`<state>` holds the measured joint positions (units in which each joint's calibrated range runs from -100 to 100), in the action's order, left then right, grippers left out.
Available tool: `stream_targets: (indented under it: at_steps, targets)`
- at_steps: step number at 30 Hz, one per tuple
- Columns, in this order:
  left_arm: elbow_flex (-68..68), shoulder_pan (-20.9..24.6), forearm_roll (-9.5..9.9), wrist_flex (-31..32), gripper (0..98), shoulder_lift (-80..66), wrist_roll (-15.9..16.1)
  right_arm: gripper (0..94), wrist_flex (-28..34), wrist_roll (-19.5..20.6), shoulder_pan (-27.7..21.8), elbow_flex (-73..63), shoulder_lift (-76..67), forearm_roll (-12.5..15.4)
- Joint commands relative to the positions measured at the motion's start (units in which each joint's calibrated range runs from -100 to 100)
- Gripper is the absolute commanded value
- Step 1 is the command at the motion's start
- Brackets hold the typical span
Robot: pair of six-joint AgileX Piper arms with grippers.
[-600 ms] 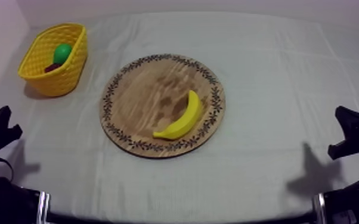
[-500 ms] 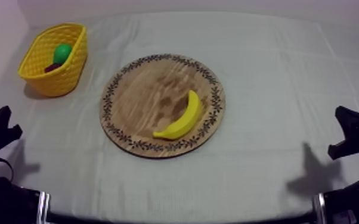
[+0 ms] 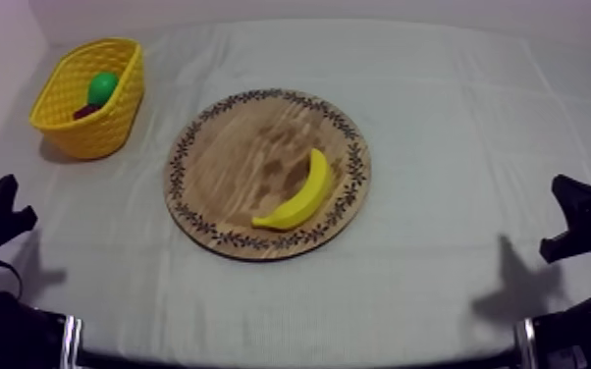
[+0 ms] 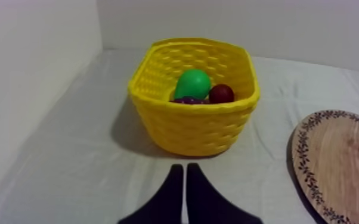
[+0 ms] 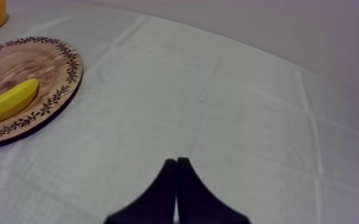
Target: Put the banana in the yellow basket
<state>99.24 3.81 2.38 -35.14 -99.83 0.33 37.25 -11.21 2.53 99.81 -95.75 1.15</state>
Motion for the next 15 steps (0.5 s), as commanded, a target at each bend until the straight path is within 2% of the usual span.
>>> stream_targets:
  at_steps: [1, 8, 12, 15]
  targets:
    - [0.0, 0.0, -0.01, 0.0, 0.0, 0.0, 0.1, 0.3, 0.0, 0.0, 0.0, 0.0, 0.0, 0.0]
    - [-0.3, -0.6, 0.33, -1.1, 0.0, 0.0, 0.2, 0.3, 0.0, 0.0, 0.0, 0.0, 0.0, 0.0]
    - [-1.0, -1.6, 1.81, -3.1, 0.0, 0.3, -0.5, 0.3, 0.0, 0.0, 0.0, 0.0, 0.0, 0.0]
    - [-2.0, -2.8, 3.99, -3.7, 0.0, 2.6, -2.1, 0.3, 0.0, 0.0, 0.0, 0.0, 0.0, 0.0]
